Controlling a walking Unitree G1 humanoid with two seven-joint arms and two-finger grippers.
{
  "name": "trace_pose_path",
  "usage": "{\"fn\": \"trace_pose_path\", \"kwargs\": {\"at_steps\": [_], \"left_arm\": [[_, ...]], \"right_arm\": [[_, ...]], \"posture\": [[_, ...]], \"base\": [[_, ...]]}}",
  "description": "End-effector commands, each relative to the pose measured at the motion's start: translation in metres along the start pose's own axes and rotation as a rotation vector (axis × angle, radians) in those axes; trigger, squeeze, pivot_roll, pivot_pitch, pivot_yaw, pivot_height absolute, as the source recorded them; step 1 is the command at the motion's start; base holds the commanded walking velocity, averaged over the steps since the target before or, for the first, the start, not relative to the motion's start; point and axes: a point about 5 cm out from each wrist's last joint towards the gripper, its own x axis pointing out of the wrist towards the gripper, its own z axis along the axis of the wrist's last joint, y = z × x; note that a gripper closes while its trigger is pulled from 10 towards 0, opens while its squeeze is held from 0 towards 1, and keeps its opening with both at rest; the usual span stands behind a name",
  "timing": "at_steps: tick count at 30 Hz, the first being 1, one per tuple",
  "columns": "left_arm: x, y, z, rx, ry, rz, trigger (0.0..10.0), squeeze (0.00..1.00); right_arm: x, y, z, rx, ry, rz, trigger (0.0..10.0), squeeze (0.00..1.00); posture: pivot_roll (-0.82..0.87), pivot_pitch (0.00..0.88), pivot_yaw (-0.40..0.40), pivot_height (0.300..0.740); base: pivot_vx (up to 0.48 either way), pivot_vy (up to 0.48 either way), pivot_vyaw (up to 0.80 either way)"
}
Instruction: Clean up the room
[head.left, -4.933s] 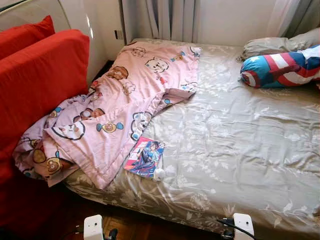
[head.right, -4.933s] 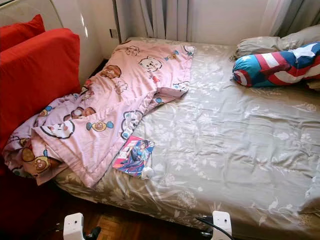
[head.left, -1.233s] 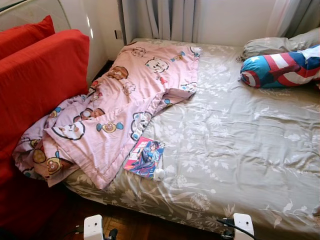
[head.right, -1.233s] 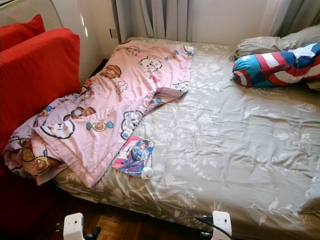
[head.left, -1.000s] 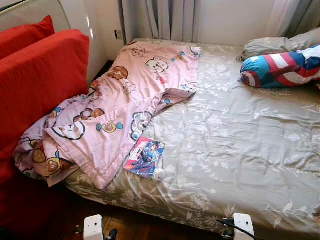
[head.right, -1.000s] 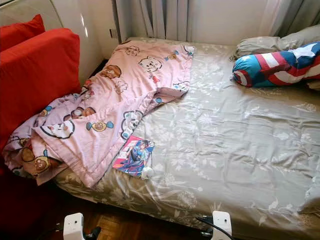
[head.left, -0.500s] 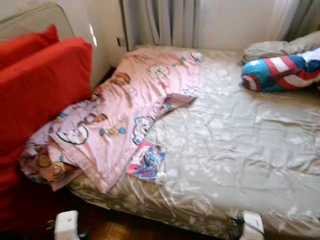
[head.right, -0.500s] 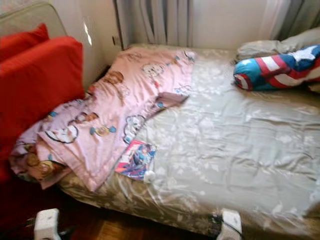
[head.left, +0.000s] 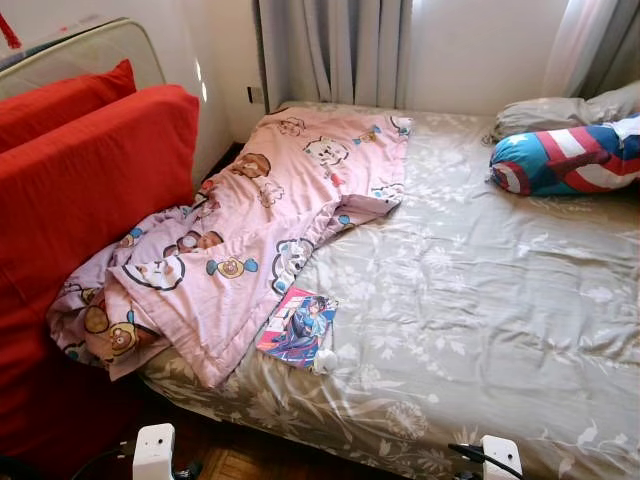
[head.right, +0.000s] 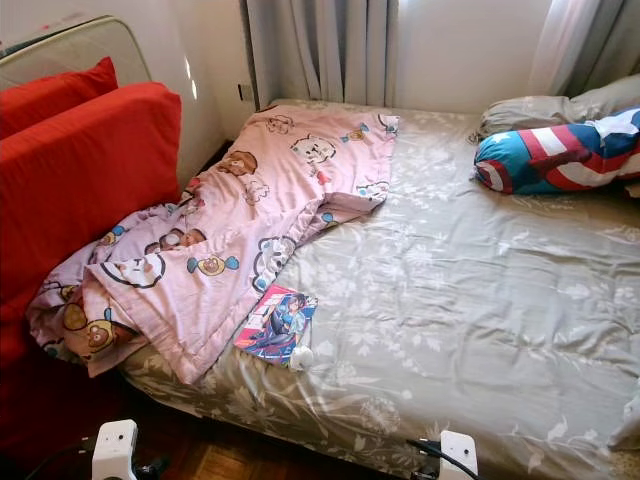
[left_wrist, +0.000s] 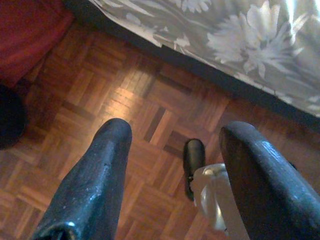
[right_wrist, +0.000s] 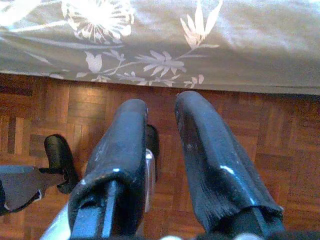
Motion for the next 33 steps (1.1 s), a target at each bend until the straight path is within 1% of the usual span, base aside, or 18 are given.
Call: {"fn": "trace_pose_path", "kwargs": {"at_steps": [1, 3, 4, 5, 6, 7, 8, 13, 14, 16, 17, 19, 22, 23, 24, 28, 31, 33], "left_arm": [[-0.001, 0.003, 0.002, -0.011, -0.029, 0.018, 10.0, 0.0], [-0.001, 0.006, 0.005, -0.014, -0.049, 0.03, 10.0, 0.0], [-0.001, 0.009, 0.011, -0.014, -0.086, 0.039, 10.0, 0.0], [-0.001, 0.013, 0.027, -0.027, -0.171, 0.05, 10.0, 0.0], [-0.001, 0.013, 0.027, -0.027, -0.171, 0.05, 10.0, 0.0], [-0.001, 0.015, 0.034, -0.037, -0.213, 0.053, 10.0, 0.0], [-0.002, 0.019, 0.054, -0.045, -0.308, 0.058, 10.0, 0.0], [-0.007, 0.016, 0.097, -0.028, -0.511, 0.018, 10.0, 0.0], [-0.007, 0.016, 0.097, -0.028, -0.511, 0.018, 10.0, 0.0], [-0.01, 0.009, 0.115, -0.007, -0.6, -0.02, 10.0, 0.0], [-0.01, 0.009, 0.115, -0.007, -0.6, -0.02, 10.0, 0.0], [-0.015, -0.006, 0.127, 0.036, -0.679, -0.08, 10.0, 0.0], [-0.022, -0.02, 0.131, 0.062, -0.745, -0.137, 10.0, 0.0], [-0.026, -0.022, 0.13, 0.064, -0.765, -0.151, 10.0, 0.0], [-0.026, -0.022, 0.13, 0.064, -0.765, -0.151, 10.0, 0.0], [-0.037, -0.026, 0.128, 0.083, -0.815, -0.187, 10.0, 0.0], [-0.041, -0.028, 0.132, 0.098, -0.828, -0.204, 10.0, 0.0], [-0.04, -0.029, 0.138, 0.09, -0.839, -0.206, 10.0, 0.0]], "right_arm": [[0.0, -0.002, 0.002, 0.015, -0.011, -0.007, 10.0, 0.0], [0.0, -0.003, 0.003, 0.012, -0.011, -0.006, 10.0, 0.0], [0.0, -0.004, 0.005, -0.007, -0.02, -0.013, 10.0, 0.0], [0.0, -0.007, 0.013, -0.003, -0.059, -0.025, 10.0, 0.0], [0.0, -0.007, 0.013, -0.003, -0.059, -0.025, 10.0, 0.0], [0.0, -0.009, 0.017, 0.012, -0.081, -0.03, 10.0, 0.0], [0.0, -0.011, 0.03, 0.039, -0.145, -0.035, 10.0, 0.0], [0.0, -0.013, 0.061, 0.017, -0.275, -0.028, 10.0, 0.0], [0.0, -0.013, 0.061, 0.017, -0.275, -0.028, 10.0, 0.0], [-0.002, -0.009, 0.084, 0.019, -0.385, 0.014, 10.0, 0.0], [-0.002, -0.009, 0.084, 0.019, -0.385, 0.014, 10.0, 0.0], [-0.007, -0.002, 0.112, 0.002, -0.523, 0.044, 10.0, 0.0], [-0.013, 0.01, 0.128, -0.016, -0.641, 0.053, 10.0, 0.0], [-0.016, 0.015, 0.13, -0.018, -0.686, 0.073, 10.0, 0.0], [-0.016, 0.015, 0.13, -0.018, -0.686, 0.073, 10.0, 0.0], [-0.027, 0.028, 0.132, -0.065, -0.789, 0.107, 10.0, 0.0], [-0.032, 0.031, 0.135, -0.075, -0.819, 0.113, 10.0, 0.0], [-0.035, 0.032, 0.144, -0.061, -0.857, 0.106, 10.0, 0.0]], "posture": [[0.04, 0.0, 0.0, 0.74], [0.04, 0.0, -0.002, 0.74], [0.05, 0.0, -0.005, 0.74], [0.05, 0.0, -0.008, 0.74], [0.05, 0.0, -0.008, 0.74], [0.05, 0.0, -0.008, 0.74], [0.05, 0.0, -0.006, 0.74], [0.04, 0.0, 0.002, 0.74], [0.04, 0.0, 0.002, 0.74], [0.03, 0.0, 0.006, 0.74], [0.03, 0.0, 0.006, 0.74], [0.02, 0.0, 0.014, 0.74], [0.02, 0.0, 0.018, 0.74], [0.02, 0.0, 0.019, 0.74], [0.02, 0.0, 0.019, 0.74], [0.02, 0.0, 0.016, 0.74], [0.03, 0.0, 0.004, 0.74], [0.04, 0.0, 0.001, 0.74]], "base": [[0.0, 0.0, 0.0], [0.0, 0.0, 0.0], [0.0, 0.0, 0.0], [0.0, 0.0, 0.0], [0.0, 0.0, 0.0], [0.0, 0.0, 0.0], [0.0, 0.0, 0.0], [0.0, 0.0, 0.0], [0.0, 0.0, 0.0], [0.0, 0.0, 0.0], [0.0, 0.0, 0.0], [0.0, 0.0, 0.0], [0.0, 0.0, 0.0], [0.0, 0.0, 0.0], [0.0, 0.0, 0.0], [0.0, 0.0, 0.0], [0.0, 0.0, 0.0], [0.0, 0.0, 0.0]]}}
